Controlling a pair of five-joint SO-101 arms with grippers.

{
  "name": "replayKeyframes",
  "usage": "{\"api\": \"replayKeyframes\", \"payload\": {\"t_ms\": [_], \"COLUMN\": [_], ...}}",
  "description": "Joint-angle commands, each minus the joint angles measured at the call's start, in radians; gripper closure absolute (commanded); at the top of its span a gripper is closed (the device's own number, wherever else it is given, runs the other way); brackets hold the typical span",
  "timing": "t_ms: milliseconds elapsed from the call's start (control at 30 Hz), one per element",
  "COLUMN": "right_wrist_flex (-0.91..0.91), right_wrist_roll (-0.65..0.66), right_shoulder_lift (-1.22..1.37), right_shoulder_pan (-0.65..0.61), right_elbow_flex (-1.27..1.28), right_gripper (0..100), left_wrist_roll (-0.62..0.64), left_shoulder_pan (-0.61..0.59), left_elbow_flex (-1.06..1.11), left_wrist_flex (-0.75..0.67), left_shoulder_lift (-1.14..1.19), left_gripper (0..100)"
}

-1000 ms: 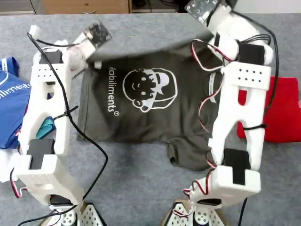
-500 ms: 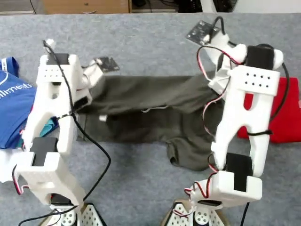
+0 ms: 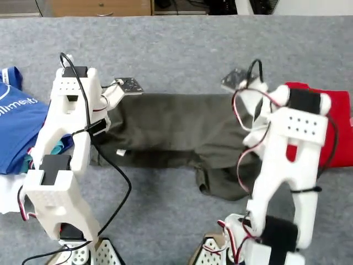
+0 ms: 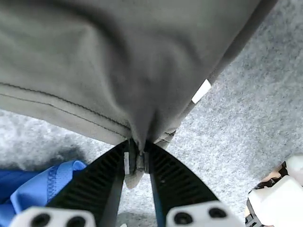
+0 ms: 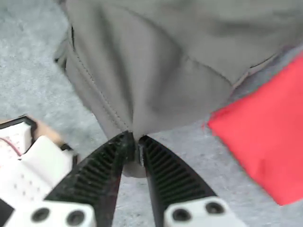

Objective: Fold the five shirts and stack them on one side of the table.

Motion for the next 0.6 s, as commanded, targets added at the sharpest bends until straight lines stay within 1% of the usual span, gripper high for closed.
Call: {"api": "replayKeyframes", "payload": {"t_ms": [0, 67, 300, 467, 567], "right_wrist_flex": [-0.055, -0.083, -0.104, -0.11, -0.094], "right_wrist_roll": [0.003, -0.02, -0.031, -0.032, -0.032], "right_shoulder_lift": [-0.074, -0.082, -0.087, -0.087, -0.088], "right_shoulder_pan": [0.005, 0.005, 0.013, 0.015, 0.015], "right_elbow_flex": [0.113, 0.159, 0.245, 0.252, 0.248], "right_gripper": [99.6, 99.6, 99.6, 99.3, 98.0], "left_wrist_roll": [-0.005, -0.005, -0.005, 0.008, 0.031], "left_shoulder_pan": [-0.006, -0.008, -0.011, -0.018, -0.026], "left_elbow_flex": [-0.011, -0.008, -0.008, -0.008, -0.008], "left_wrist_flex": [0.012, 0.012, 0.034, 0.048, 0.049], "left_shoulder_lift": [-0.005, -0.005, -0.005, -0.008, -0.015], "left_gripper": [98, 98, 98, 89, 86]}}
